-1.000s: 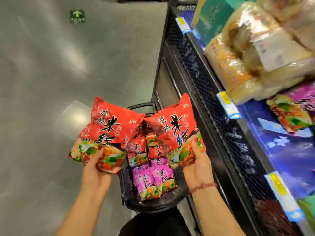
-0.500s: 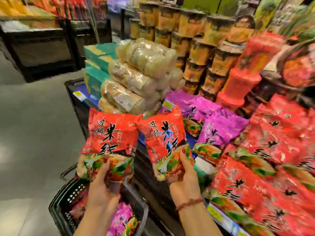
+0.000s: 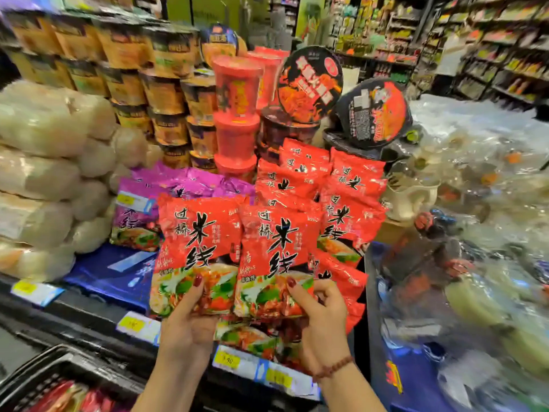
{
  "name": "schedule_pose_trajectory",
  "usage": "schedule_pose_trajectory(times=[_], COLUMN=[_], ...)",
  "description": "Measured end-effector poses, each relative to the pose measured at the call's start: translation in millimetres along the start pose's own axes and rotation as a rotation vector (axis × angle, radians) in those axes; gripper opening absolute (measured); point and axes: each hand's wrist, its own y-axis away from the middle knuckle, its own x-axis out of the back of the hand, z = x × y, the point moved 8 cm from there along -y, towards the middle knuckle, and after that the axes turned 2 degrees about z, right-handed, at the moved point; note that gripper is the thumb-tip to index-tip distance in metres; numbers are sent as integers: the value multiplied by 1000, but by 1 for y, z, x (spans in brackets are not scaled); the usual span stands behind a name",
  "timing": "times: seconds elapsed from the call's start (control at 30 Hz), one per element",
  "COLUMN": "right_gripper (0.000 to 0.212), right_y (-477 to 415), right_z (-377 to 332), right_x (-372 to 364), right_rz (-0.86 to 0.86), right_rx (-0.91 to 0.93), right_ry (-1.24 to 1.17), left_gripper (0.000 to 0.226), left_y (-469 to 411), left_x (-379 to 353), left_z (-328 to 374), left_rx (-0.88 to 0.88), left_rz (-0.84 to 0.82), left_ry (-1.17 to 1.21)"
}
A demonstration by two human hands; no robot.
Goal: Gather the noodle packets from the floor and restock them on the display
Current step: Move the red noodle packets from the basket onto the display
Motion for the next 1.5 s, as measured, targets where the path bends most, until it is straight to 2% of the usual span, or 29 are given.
schedule_pose_trajectory(times=[0.03, 0.1, 0.17, 0.27, 0.3, 0.37, 0.4, 0.47, 0.5, 0.53, 0.6, 0.67, 0.73, 0.8, 0.83, 0.87, 0.97, 1.03, 1.13, 1.27, 1.37, 1.43, 1.47, 1.5], right_gripper=[54, 63, 78, 67, 58, 41, 36, 33, 37, 48, 73, 77, 70, 56, 56, 61, 70, 71, 72, 75, 74, 72, 70, 68], right_y=[-7, -18, -26, -35, -37, -39, -39, -41, -40, -40, -38, -38, -42, -53, -60, -68, -88, -99, -107, -105, -98, -93, -91, -88], right_z=[-8, -20, -25, -30, -30, -29, -30, -34, -37, -41, -54, -63, -52, -43, -41, -38, -34, -29, -25, -26, -26, -31, -35, -40], right_x=[9, 26, 45, 70, 76, 84, 86, 83, 78, 73, 58, 33, 13, 9, 9, 8, 4, 4, 5, 11, 13, 12, 11, 11], right_rz=[5, 20, 73, 185, 230, 316, 359, 422, 444, 470, 495, 395, 212, 114, 85, 47, -56, -92, -115, -117, -146, -178, -196, -210], right_rx=[30, 71, 112, 173, 187, 214, 232, 294, 334, 380, 557, 819, 983, 954, 903, 859, 819, 794, 764, 747, 731, 718, 718, 719], right_ry=[0, 0, -25, -46, -39, -9, 56, 291, 425, 571, 897, 1232, 1470, 1574, 1606, 1642, 1776, 1803, 1806, 1769, 1723, 1678, 1650, 1622], left_gripper=[27, 63, 80, 95, 90, 57, 53, 81, 88, 86, 58, 12, 25, 24, 19, 24, 92, 109, 109, 84, 95, 76, 74, 82], left_y=[-3, -11, -19, -27, -29, -35, -37, -45, -49, -51, -53, -53, -57, -59, -59, -59, -67, -68, -70, -71, -68, -67, -67, -66], left_x=[-13, -25, -29, -31, -33, -34, -35, -33, -31, -31, -36, -37, -35, -36, -37, -37, -32, -33, -34, -35, -33, -31, -31, -32], left_z=[-8, -19, -23, -27, -27, -27, -27, -29, -30, -29, -30, -27, -26, -24, -24, -24, -24, -25, -29, -32, -33, -32, -33, -32], left_rx=[4, 16, 12, 14, 12, 24, 37, 38, 36, 37, 48, 39, 10, 6, 11, 14, -2, 9, 32, 46, 73, 82, 92, 93], left_rz=[-19, -24, -3, 8, 0, -27, -34, -32, -33, -38, -65, -69, -78, -70, -82, -86, -91, -112, -92, -92, -91, -97, -105, -120], left_ry=[-18, -75, -71, -82, -75, -85, -91, -115, -114, -106, -100, -93, -100, -95, -102, -114, -147, -136, -127, -126, -104, -84, -82, -76])
